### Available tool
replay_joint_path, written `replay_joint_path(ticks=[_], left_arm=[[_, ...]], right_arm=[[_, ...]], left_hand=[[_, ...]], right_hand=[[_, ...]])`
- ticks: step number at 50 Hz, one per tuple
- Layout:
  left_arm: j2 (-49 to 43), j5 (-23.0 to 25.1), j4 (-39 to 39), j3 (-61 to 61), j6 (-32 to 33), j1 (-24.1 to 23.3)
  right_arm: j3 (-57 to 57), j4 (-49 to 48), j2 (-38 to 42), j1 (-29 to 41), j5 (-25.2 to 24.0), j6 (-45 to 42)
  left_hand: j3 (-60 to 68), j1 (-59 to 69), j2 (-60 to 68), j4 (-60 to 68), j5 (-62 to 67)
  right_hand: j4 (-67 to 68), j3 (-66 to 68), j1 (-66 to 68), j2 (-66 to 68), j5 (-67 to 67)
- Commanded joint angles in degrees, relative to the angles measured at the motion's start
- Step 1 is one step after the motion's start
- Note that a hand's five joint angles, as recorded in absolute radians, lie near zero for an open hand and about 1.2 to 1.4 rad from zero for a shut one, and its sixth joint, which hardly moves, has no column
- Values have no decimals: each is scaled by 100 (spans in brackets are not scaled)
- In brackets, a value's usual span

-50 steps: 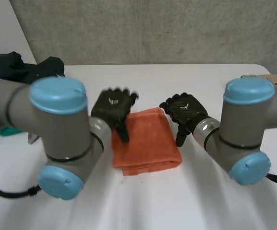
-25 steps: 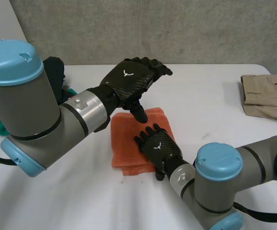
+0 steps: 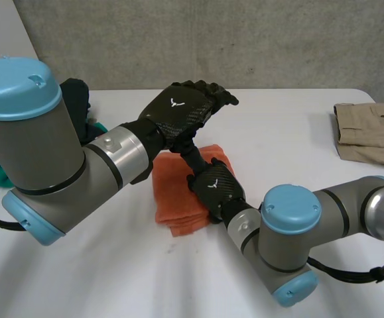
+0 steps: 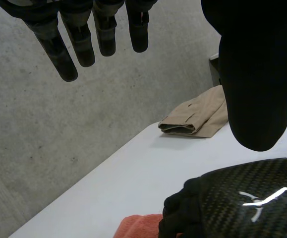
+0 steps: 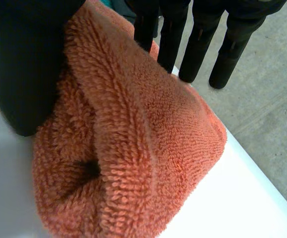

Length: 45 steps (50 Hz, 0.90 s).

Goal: Fold the laundry.

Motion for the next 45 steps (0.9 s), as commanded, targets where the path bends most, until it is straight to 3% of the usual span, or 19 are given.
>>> replay_joint_path(ticks=[1,2,12,25,28,33,39,45], left_arm=[[7,-1,-1,-17,-11,21],[7,-1,-1,-17,-11,30],[112,-1,8,80,-29,162],[121,-18,8,203,-37,153],[121,-18,8,203,-37,144],[95,-18,8,203,-37,135],[33,-18,8,194,-37,126],[24,-53,8,168,-29,91]], right_arm=[[-344,8,178,-8,-49,25],[-388,-27,169,-34,-22,60],[-1257,-317,-287,-667,4,587],[-2708,-826,-596,-2890,-83,1168],[-3050,-967,-307,-3548,-311,1378],[-3779,-1002,860,-4489,-1249,1791],[-4343,-1161,2128,-5105,-2166,1801],[-4230,-1135,2656,-5659,-2597,1801]], left_hand=[[277,244,266,238,231],[277,244,266,238,231],[277,244,266,238,231],[294,260,282,255,248],[294,260,282,255,248],[294,260,282,255,248],[311,277,299,272,265],[328,294,316,289,281]], right_hand=[[3994,4007,4002,4015,4168],[4747,4760,4755,4769,4921],[4755,4768,4763,4776,4929],[4755,4768,4763,4776,4929],[4755,4768,4763,4776,4929],[4755,4768,4763,4776,4929],[4755,4768,4763,4776,4929],[4755,4768,4763,4776,4929]])
